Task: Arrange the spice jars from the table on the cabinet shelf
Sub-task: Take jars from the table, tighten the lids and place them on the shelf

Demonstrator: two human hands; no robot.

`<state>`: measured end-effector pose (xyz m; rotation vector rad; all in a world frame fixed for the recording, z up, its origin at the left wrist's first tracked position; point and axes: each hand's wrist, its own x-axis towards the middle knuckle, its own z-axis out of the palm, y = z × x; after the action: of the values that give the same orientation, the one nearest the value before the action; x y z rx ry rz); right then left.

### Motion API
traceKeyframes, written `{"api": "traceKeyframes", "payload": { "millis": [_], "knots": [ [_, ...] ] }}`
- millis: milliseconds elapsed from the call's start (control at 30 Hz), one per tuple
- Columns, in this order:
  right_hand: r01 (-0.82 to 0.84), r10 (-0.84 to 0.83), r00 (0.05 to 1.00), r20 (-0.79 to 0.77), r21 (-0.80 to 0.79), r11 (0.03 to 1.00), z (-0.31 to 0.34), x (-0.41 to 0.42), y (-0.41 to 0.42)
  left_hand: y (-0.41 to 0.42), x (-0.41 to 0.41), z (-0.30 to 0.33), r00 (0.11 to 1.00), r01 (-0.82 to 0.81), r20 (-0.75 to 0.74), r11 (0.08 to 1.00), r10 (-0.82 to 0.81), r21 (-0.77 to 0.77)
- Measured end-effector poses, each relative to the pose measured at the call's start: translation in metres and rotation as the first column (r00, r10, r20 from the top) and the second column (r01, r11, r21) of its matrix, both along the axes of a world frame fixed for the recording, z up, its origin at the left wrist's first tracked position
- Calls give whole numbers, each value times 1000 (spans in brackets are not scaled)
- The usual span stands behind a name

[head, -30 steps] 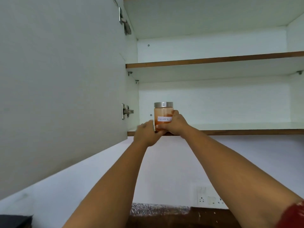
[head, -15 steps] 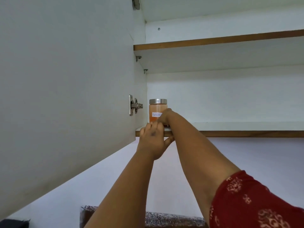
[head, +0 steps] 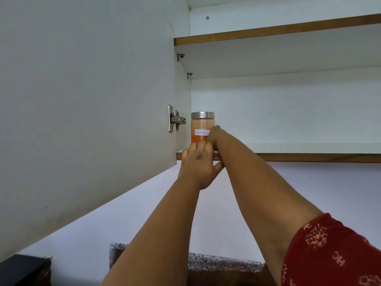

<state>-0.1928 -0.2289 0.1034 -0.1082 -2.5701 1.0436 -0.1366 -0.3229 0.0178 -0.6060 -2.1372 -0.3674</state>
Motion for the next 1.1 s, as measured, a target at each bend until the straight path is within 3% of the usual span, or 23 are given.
{"api": "traceKeyframes", "payload": {
  "millis": [533, 633, 767, 800, 900, 1033, 1100],
  "knots": [
    [61, -60, 998, 28, -38, 997, -7, 13, 9, -1, 0, 4, 998, 0, 63, 1000, 0, 5],
    [121, -123, 992, 15, 106, 987, -12, 28, 18, 0, 2, 8, 992, 0, 124, 1000, 2, -14],
    [70, -101, 994, 38, 485, 872, -23, 57, 29, -1, 9, 14, 974, -41, 219, 997, 56, -69],
    [77, -101, 995, 15, 543, 836, -28, 66, 31, 0, 12, 15, 969, -56, 234, 995, 73, -77],
    [219, -77, 968, -241, 643, 734, -49, 94, 45, 6, 25, 13, 955, -98, 275, 992, 115, -76],
    [255, 10, 919, -394, 614, 747, -89, 128, 64, 14, 50, 2, 961, -132, 240, 991, 137, -39],
    [221, 17, 917, -399, 541, 812, -117, 148, 66, 18, 68, -12, 962, -105, 251, 994, 104, -11]
  ]
}}
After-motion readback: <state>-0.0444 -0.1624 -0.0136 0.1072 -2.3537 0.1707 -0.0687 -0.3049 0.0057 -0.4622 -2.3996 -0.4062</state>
